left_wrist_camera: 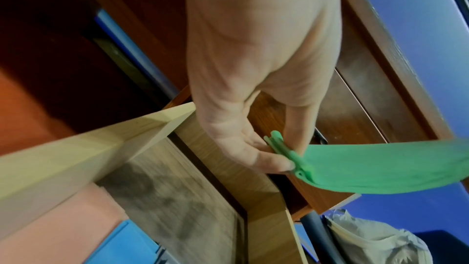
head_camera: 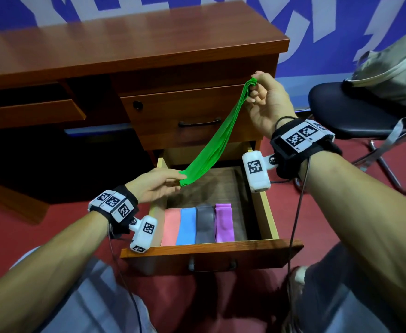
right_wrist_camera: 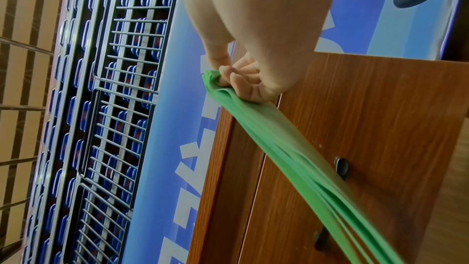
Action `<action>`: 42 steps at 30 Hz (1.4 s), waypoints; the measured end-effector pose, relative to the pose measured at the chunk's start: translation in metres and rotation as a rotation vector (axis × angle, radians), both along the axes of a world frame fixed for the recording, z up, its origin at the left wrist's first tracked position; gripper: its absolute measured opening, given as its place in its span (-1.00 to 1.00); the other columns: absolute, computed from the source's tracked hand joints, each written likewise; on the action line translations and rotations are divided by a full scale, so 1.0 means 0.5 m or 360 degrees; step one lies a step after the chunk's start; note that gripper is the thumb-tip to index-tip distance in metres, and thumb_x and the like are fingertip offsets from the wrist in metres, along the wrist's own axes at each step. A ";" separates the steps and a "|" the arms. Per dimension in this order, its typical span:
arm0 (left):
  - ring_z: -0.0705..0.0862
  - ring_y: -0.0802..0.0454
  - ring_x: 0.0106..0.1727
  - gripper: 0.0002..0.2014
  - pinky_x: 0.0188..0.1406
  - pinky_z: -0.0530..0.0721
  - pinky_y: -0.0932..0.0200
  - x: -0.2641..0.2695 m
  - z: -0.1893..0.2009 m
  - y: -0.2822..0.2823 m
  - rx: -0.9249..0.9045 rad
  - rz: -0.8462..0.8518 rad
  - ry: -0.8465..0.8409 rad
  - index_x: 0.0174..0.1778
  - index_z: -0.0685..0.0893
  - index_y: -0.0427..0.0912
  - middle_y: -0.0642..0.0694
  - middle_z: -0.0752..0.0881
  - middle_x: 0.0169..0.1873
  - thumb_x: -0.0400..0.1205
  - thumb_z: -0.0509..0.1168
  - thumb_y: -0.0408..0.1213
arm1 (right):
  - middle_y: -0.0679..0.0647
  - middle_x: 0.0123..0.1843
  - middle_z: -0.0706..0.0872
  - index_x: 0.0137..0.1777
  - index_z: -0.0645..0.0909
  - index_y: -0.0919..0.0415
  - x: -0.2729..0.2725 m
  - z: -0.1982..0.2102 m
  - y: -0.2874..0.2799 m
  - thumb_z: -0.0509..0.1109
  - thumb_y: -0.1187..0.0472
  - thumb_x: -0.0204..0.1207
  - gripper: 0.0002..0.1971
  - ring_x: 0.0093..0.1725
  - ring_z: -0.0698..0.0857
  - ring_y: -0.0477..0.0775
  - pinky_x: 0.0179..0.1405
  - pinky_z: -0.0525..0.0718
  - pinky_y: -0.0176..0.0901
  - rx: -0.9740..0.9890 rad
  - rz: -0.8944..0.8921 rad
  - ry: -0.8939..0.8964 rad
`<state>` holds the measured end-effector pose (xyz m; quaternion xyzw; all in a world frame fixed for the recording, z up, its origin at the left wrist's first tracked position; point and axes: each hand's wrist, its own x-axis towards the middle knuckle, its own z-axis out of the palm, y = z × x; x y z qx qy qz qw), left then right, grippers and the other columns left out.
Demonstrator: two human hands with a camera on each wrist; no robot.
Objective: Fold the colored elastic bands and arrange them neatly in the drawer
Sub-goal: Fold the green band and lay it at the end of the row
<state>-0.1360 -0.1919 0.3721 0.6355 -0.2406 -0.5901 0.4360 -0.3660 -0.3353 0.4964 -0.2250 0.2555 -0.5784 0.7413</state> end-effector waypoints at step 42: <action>0.76 0.07 -0.25 -0.71 -0.55 0.64 0.33 -0.078 0.042 0.002 -0.0154 0.0083 -0.0412 0.15 0.75 -0.26 -0.20 0.81 -0.16 0.53 0.50 -0.52 | 0.08 -0.42 0.61 0.01 0.65 0.28 0.094 -0.180 0.097 0.46 0.44 0.56 -0.89 -0.60 0.51 -0.08 -0.58 0.50 -0.22 -0.0895 0.1086 0.1795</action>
